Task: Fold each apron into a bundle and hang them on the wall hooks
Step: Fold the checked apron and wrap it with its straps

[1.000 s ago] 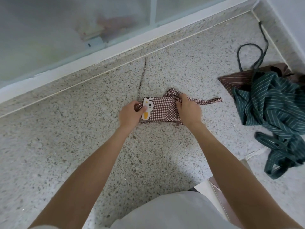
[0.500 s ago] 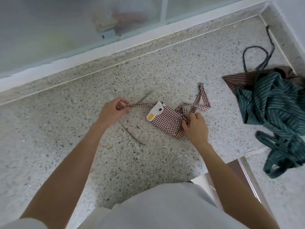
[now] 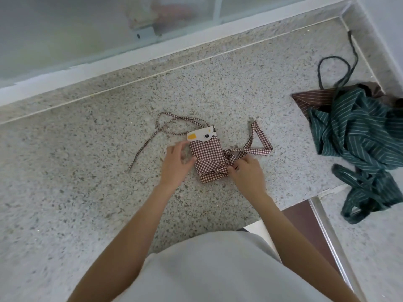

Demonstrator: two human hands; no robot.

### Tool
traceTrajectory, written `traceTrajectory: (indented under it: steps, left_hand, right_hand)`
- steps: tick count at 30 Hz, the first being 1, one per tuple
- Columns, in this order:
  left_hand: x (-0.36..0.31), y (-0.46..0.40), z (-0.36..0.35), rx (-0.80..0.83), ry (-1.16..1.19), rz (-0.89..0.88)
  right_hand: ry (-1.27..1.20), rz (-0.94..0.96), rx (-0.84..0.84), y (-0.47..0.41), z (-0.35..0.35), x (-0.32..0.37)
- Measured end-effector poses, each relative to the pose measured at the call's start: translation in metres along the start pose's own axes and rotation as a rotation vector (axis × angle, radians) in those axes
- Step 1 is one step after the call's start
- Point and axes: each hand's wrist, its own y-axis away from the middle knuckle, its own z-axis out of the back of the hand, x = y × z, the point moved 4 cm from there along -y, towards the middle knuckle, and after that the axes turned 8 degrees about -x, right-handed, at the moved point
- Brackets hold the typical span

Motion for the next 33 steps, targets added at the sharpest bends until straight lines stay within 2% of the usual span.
traceTrajectory:
  steps: [2, 4, 7, 9, 11, 15, 18, 22, 24, 27, 30, 33]
  left_hand:
    - [0.004, 0.007, -0.009, 0.008, 0.03, 0.029]
    - [0.003, 0.009, -0.017, 0.014, 0.02, 0.024]
    - [0.0, 0.008, -0.023, -0.008, 0.002, 0.028]
    - [-0.001, 0.005, -0.027, -0.013, -0.006, 0.058]
    - [-0.003, 0.002, -0.031, 0.0, -0.026, 0.082]
    - [-0.008, 0.0, -0.032, 0.002, 0.001, 0.142]
    - [-0.009, 0.0, -0.032, 0.03, 0.211, 0.244]
    - [-0.008, 0.004, -0.029, 0.069, 0.444, 0.333]
    - [-0.01, 0.008, -0.023, 0.077, 0.52, 0.323]
    - [-0.013, 0.013, -0.012, 0.075, 0.478, 0.215]
    - [-0.015, 0.017, -0.005, -0.021, 0.136, 0.074]
    - [-0.02, 0.023, -0.005, -0.154, -0.105, -0.05]
  right_hand:
    - [-0.085, 0.069, -0.239, 0.005, 0.015, 0.009]
    - [-0.207, 0.173, -0.321, 0.0, 0.021, 0.023]
    - [-0.068, 0.328, -0.115, -0.021, 0.004, 0.038]
    - [0.093, 0.304, 0.051, -0.035, -0.006, 0.036]
    - [0.143, 0.271, 0.144, -0.043, -0.011, 0.029]
    - [-0.045, 0.229, 0.164, -0.046, -0.012, 0.023]
    - [-0.176, 0.188, 0.151, -0.046, -0.014, 0.014]
    - [-0.307, 0.171, 0.243, -0.041, -0.018, 0.008]
    - [-0.483, 0.136, 0.33, -0.039, -0.013, 0.013]
    - [-0.678, 0.069, 0.417, -0.038, -0.006, 0.023]
    - [-0.42, 0.27, 0.197, -0.035, 0.002, 0.035]
    - [-0.092, 0.53, -0.175, -0.023, 0.011, 0.046]
